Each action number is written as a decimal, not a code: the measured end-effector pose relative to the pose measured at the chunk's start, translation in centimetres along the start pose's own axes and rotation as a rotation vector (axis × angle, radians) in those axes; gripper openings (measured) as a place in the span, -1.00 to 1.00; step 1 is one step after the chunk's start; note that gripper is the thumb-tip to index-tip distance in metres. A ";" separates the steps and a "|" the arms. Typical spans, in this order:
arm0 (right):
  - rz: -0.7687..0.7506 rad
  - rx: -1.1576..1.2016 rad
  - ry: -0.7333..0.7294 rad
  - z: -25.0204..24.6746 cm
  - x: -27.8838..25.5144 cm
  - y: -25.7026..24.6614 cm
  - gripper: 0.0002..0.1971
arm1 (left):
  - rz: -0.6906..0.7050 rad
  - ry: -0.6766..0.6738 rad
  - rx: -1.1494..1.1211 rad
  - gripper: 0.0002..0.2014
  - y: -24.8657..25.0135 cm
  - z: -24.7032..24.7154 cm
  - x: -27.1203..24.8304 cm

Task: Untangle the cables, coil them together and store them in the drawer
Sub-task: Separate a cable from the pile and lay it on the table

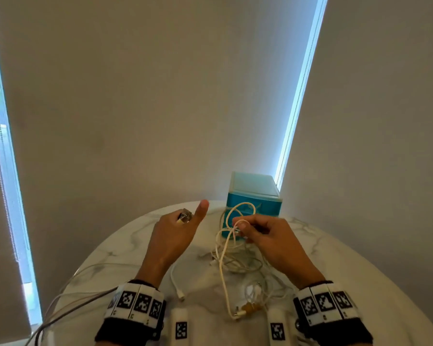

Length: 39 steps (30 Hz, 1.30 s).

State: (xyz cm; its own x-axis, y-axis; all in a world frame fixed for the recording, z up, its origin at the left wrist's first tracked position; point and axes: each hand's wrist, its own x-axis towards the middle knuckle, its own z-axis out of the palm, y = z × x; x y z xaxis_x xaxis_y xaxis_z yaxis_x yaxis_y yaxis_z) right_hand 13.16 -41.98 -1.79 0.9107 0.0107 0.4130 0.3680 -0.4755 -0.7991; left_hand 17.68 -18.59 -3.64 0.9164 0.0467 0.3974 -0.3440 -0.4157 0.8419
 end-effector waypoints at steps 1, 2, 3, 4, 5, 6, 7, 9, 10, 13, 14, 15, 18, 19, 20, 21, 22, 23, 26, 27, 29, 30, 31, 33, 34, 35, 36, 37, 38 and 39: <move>0.015 0.066 0.054 -0.1 -0.4 0.7 -0.83 | 0.021 -0.081 0.034 -0.14 0.2 0.3 -0.2; 0.030 0.130 0.106 -0.1 -0.8 1.1 -0.82 | 0.050 -0.177 0.076 -0.15 0.3 0.6 -0.3; 0.041 0.179 0.149 -0.2 -0.9 1.6 -0.82 | 0.078 -0.286 0.113 -0.17 0.6 0.9 -0.6; 0.046 0.213 0.179 -0.3 -1.1 1.9 -0.81 | 0.098 -0.389 0.154 -0.22 0.8 1.3 -0.8; 0.050 0.237 0.199 -0.3 -1.2 2.1 -0.79 | 0.116 -0.468 0.180 -0.29 1.1 1.7 -1.0; 0.059 0.261 0.208 -0.4 -1.4 2.2 -0.78 | 0.138 -0.518 0.192 -0.37 1.0 2.1 -1.0; 0.071 0.288 0.205 -0.5 -1.6 2.3 -0.76 | 0.167 -0.534 0.192 -0.45 1.0 2.3 -0.9; 0.086 0.320 0.185 -0.6 -2.3 2.6 -0.65 | 0.208 -0.487 0.176 -0.58 1.1 2.5 -0.7; 0.078 0.316 0.187 -0.8 -2.6 2.7 -0.57 | 0.211 -0.438 0.139 -0.63 1.3 2.5 -0.7; 0.043 0.272 0.266 -1.3 -3.3 2.6 -0.39 | 0.120 -0.265 -0.088 -0.65 2.6 2.8 -0.7; 0.028 0.264 0.296 -1.2 -3.7 2.5 -0.36 | 0.071 -0.220 -0.160 -0.65 2.8 3.1 -0.7; 0.020 0.248 0.330 -1.1 -3.9 2.3 -0.38 | 0.017 -0.190 -0.242 -0.64 3.1 3.4 -0.5; 0.026 0.240 0.354 -1.1 -4.5 2.1 -0.61 | -0.104 -0.174 -0.513 -0.67 3.3 4.6 0.2; 0.021 0.223 0.291 -1.0 -4.6 2.1 -0.71 | -0.138 -0.177 -0.596 -0.69 3.2 4.9 0.3; 0.028 0.179 0.188 -1.0 -4.7 2.3 -0.80 | -0.183 -0.179 -0.677 -0.71 3.0 5.3 0.4; 0.043 0.130 0.074 -1.0 -4.8 2.4 -0.86 | -0.227 -0.176 -0.753 -0.72 2.8 5.6 0.5; 0.066 0.087 -0.039 -1.0 -4.9 2.6 -0.88 | -0.265 -0.166 -0.822 -0.73 2.6 5.9 0.4; 0.092 0.045 -0.141 -0.9 -5.0 2.8 -0.85 | -0.295 -0.152 -0.871 -0.73 2.3 6.0 0.3; 0.138 -0.156 -0.292 -1.2 -5.4 3.3 -0.79 | -0.324 -0.142 -0.893 -0.73 1.8 6.1 -0.4; 0.139 -0.191 -0.291 -1.2 -5.5 3.5 -0.81 | -0.310 -0.139 -0.877 -0.73 1.6 5.9 -0.6; 0.114 -0.183 -0.202 -1.5 -5.6 3.5 -0.86 | -0.260 -0.112 -0.796 -0.72 1.2 5.6 -0.6; 0.089 -0.148 -0.093 -1.5 -5.6 3.6 -0.88 | -0.243 -0.086 -0.726 -0.71 0.9 5.5 -0.5; 0.065 -0.089 0.047 -1.7 -5.4 3.6 -0.90 | -0.238 -0.055 -0.644 -0.70 0.6 5.4 -0.3; 0.038 0.070 0.336 -2.3 -5.0 3.5 -0.96 | -0.244 -0.012 -0.482 -0.70 -0.3 5.6 0.0; 0.045 0.149 0.460 -2.6 -4.9 3.3 -0.95 | -0.248 -0.010 -0.421 -0.71 -0.8 5.6 0.1; 0.066 0.209 0.570 -3.1 -4.8 3.5 -0.93 | -0.253 -0.011 -0.373 -0.72 -1.2 5.6 0.2; 0.093 0.265 0.663 -3.6 -4.7 3.7 -0.91 | -0.256 0.003 -0.330 -0.72 -1.7 5.6 0.4; 0.123 0.329 0.741 -4.1 -4.7 4.0 -0.90 | -0.255 0.029 -0.296 -0.70 -2.0 5.4 0.6; 0.154 0.406 0.802 -4.6 -4.7 4.4 -0.91 | -0.255 0.065 -0.283 -0.68 -2.2 5.1 0.9; 0.182 0.493 0.852 -5.1 -4.8 4.6 -0.92 | -0.256 0.114 -0.278 -0.65 -2.3 4.7 1.1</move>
State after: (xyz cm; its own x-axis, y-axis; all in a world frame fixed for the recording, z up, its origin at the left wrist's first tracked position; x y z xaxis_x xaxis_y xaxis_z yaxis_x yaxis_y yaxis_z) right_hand 9.56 -48.70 -5.22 0.5933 -0.7520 0.2872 0.4485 0.0126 -0.8937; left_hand 20.42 -21.82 -6.88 0.9567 0.2238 0.1864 -0.1636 -0.1168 0.9796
